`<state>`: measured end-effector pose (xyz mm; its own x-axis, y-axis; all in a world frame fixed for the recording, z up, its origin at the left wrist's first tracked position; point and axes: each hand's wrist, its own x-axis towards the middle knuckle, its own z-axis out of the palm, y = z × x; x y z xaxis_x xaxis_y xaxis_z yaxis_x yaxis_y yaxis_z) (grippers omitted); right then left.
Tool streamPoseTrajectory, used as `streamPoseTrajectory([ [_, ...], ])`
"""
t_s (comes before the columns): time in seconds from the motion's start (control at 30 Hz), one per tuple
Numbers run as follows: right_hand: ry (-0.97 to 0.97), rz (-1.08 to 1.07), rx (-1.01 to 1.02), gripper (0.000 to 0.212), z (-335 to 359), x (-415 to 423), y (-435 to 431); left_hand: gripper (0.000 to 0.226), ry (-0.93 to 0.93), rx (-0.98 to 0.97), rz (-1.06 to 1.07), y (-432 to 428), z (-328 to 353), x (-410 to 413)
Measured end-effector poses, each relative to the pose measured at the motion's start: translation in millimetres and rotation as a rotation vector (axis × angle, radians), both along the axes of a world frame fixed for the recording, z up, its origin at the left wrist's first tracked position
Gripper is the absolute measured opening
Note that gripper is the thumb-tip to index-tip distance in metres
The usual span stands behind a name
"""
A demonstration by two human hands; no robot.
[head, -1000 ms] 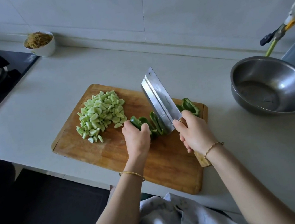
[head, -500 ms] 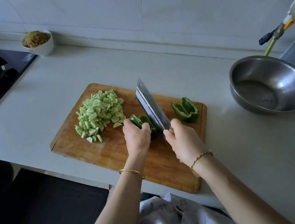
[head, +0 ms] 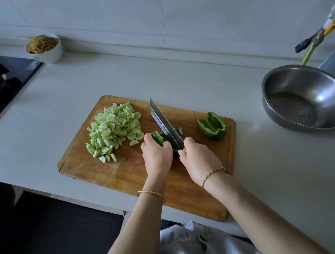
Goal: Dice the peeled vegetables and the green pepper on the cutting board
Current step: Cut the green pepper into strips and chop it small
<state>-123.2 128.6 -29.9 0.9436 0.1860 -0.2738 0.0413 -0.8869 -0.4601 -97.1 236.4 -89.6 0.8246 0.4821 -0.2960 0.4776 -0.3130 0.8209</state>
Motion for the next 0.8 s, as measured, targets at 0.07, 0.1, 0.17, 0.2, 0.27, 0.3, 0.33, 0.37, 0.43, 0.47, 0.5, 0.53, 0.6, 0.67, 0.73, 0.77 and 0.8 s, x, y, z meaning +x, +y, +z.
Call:
streamPoseTrajectory([
  [0.07, 0.007, -0.005, -0.008, 0.014, -2.1, 3.0, 2.2, 0.041, -0.009, 0.001, -0.002, 0.2, -0.2, -0.2],
  [0.1, 0.01, -0.006, -0.012, 0.015, -3.2, 4.6, 2.7, 0.042, -0.014, -0.001, -0.005, -0.1, -0.2, -0.2],
  [0.17, 0.014, -0.001, -0.024, 0.016, -5.9, 6.7, 4.3, 0.041, -0.031, -0.007, -0.01, -0.6, 0.2, -1.5],
  [0.2, 0.008, 0.001, -0.027, 0.016, -8.2, 7.0, 5.6, 0.039, -0.042, -0.008, -0.01, -0.3, -0.5, -2.5],
  [0.27, -0.01, -0.002, -0.017, 0.016, -12.3, 7.7, 7.9, 0.037, -0.056, -0.009, -0.004, -0.2, -0.7, -5.7],
  [0.3, -0.021, -0.007, -0.005, 0.016, -13.3, 8.2, 8.6, 0.038, -0.064, -0.011, -0.003, -0.4, -1.0, -8.0],
  [0.33, -0.032, -0.012, 0.009, 0.016, -13.8, 9.5, 8.2, 0.039, -0.073, -0.018, 0.004, -0.9, -1.3, -9.8],
  [0.37, -0.04, -0.016, 0.026, 0.016, -13.9, 10.8, 6.8, 0.04, -0.079, -0.027, 0.017, -1.1, -1.4, -11.1],
  [0.43, -0.028, -0.017, 0.055, 0.018, -13.6, 10.6, 0.8, 0.042, -0.076, -0.052, 0.062, -0.6, -0.3, -12.1],
  [0.47, -0.015, -0.016, 0.069, 0.018, -14.2, 8.9, -3.8, 0.041, -0.078, -0.062, 0.082, 0.2, -0.6, -11.5],
  [0.5, 0.002, -0.021, 0.088, 0.018, -15.5, 6.7, -8.5, 0.04, -0.085, -0.067, 0.095, 1.5, -0.4, -10.4],
  [0.53, 0.026, -0.034, 0.111, 0.018, -17.1, 4.5, -13.1, 0.038, -0.088, -0.073, 0.099, 3.2, -0.5, -9.4],
  [0.6, 0.093, -0.079, 0.181, 0.018, -18.7, 3.9, -21.7, 0.035, -0.085, -0.091, 0.079, 5.4, -0.9, -8.4],
  [0.67, 0.169, -0.14, 0.299, 0.017, -19.3, 7.5, -26.8, 0.031, -0.082, -0.095, 0.039, 6.1, -0.6, -10.3],
  [0.73, 0.202, -0.184, 0.386, 0.022, -17.7, 11.3, -29.1, 0.029, -0.091, -0.096, 0.014, 6.6, -0.1, -12.4],
  [0.77, 0.199, -0.194, 0.405, 0.02, -15.9, 12.0, -29.6, 0.031, -0.089, -0.098, 0.007, 6.8, 0.4, -12.8],
  [0.8, 0.188, -0.202, 0.42, 0.018, -13.7, 11.7, -30.0, 0.034, -0.079, -0.098, 0.002, 7.0, 0.0, -12.6],
])
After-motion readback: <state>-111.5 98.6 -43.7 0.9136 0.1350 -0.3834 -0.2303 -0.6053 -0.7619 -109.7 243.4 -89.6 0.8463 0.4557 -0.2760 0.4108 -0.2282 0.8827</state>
